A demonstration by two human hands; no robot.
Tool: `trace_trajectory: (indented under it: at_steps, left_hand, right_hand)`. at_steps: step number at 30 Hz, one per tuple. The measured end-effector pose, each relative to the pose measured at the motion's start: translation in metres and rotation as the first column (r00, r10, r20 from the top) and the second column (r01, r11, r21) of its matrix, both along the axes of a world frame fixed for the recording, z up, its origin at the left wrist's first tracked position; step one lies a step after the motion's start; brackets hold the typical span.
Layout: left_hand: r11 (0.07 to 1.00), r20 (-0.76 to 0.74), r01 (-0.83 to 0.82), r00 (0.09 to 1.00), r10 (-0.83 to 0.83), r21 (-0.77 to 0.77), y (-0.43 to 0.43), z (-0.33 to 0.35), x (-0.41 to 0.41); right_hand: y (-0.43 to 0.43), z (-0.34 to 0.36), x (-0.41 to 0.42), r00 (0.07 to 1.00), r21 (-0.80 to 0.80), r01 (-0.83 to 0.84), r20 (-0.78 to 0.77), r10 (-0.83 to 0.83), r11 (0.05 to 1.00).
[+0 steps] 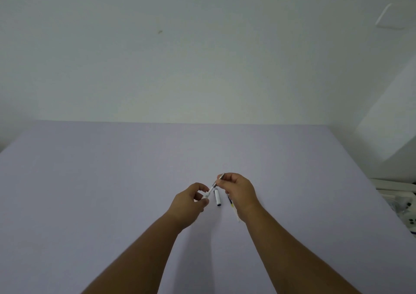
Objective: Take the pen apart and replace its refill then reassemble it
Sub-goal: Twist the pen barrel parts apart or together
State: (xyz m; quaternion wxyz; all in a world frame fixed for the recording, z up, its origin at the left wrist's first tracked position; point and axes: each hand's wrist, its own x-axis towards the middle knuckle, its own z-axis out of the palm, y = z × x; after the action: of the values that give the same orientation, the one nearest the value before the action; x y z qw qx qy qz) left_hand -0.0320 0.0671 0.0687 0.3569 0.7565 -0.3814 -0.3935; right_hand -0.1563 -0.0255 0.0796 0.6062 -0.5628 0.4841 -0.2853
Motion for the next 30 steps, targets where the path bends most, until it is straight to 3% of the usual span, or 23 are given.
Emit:
trace_trajectory:
  at_steps: [5,17,22,26,30]
  left_hand:
    - [0.998,-0.038,-0.049,0.998,0.047,-0.051,0.000,0.004,-0.007]
    - [0.996,0.057,-0.028,0.998,0.033,-0.083,0.000,0.015,-0.008]
    - [0.996,0.044,-0.024,0.999,0.028,-0.088,0.000,0.018,-0.008]
    - [0.995,0.035,-0.056,0.998,0.059,-0.080,-0.001,0.019,-0.005]
    - [0.996,0.046,-0.035,0.998,0.038,-0.079,-0.001,0.019,-0.008]
  right_hand:
    - [0.007,0.002,-0.004,0.997,0.024,-0.079,-0.004,0.079,0.997]
    - [0.007,0.005,-0.003,0.993,0.063,-0.122,0.008,0.122,0.990]
    - [0.005,0.009,0.000,0.986,0.072,-0.112,-0.113,0.120,0.991]
    - [0.004,0.009,-0.002,0.995,0.123,-0.102,0.032,0.099,0.987]
    - [0.003,0.006,-0.003,0.992,0.097,-0.071,-0.102,0.081,0.993]
